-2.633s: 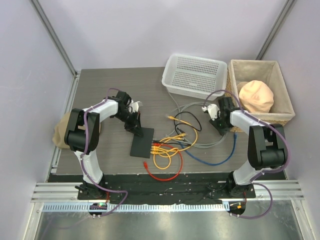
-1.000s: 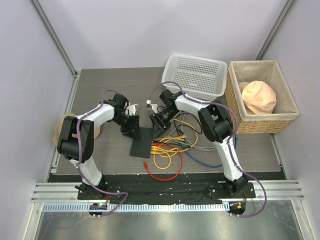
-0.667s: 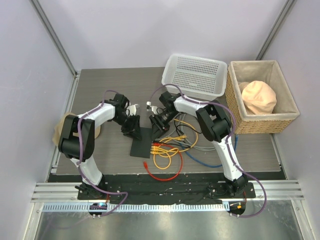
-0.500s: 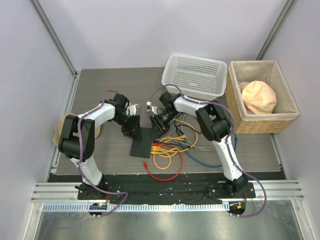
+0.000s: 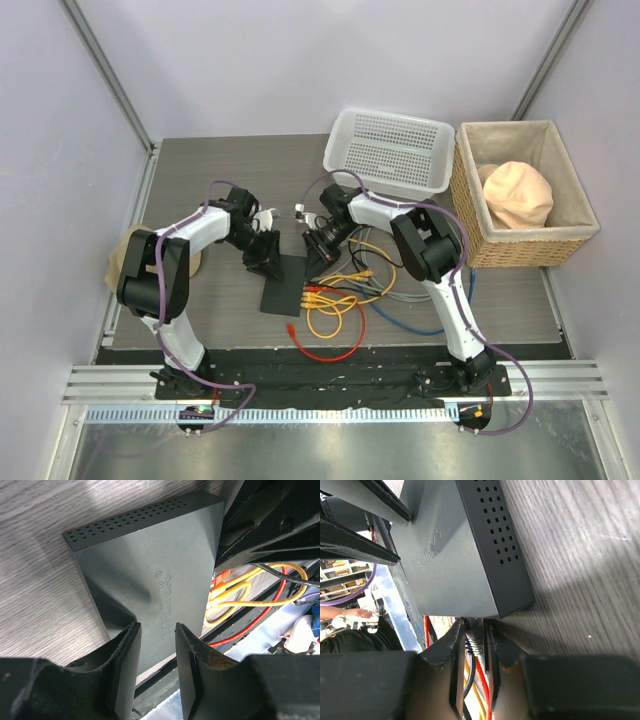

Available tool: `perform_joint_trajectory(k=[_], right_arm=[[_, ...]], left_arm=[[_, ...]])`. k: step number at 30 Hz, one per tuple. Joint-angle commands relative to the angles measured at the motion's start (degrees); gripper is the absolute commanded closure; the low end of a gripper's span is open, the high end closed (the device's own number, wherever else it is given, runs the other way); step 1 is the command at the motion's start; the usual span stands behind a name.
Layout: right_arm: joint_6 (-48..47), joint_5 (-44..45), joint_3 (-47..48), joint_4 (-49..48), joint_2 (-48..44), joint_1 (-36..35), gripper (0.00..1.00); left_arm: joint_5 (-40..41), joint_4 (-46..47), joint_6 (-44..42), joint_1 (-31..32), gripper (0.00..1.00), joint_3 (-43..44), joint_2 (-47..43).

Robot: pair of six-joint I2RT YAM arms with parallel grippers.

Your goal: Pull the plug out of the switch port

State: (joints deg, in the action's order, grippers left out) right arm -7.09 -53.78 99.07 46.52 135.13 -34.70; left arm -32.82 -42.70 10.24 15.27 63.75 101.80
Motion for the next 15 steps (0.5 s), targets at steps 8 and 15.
perform_joint_trajectory(k=[8,15], right_arm=[[-3.9,10.7,2.4,0.5,3.5,-0.7,0.88],[-3.8,8.6,-1.3,0.7,2.7,-1.0,0.89]], left_arm=[[9.2,3.0,-3.0,0.6,0.60,-3.2,3.4],[10.1,3.1,-2.9,0.6,0.60,-3.1,4.0]])
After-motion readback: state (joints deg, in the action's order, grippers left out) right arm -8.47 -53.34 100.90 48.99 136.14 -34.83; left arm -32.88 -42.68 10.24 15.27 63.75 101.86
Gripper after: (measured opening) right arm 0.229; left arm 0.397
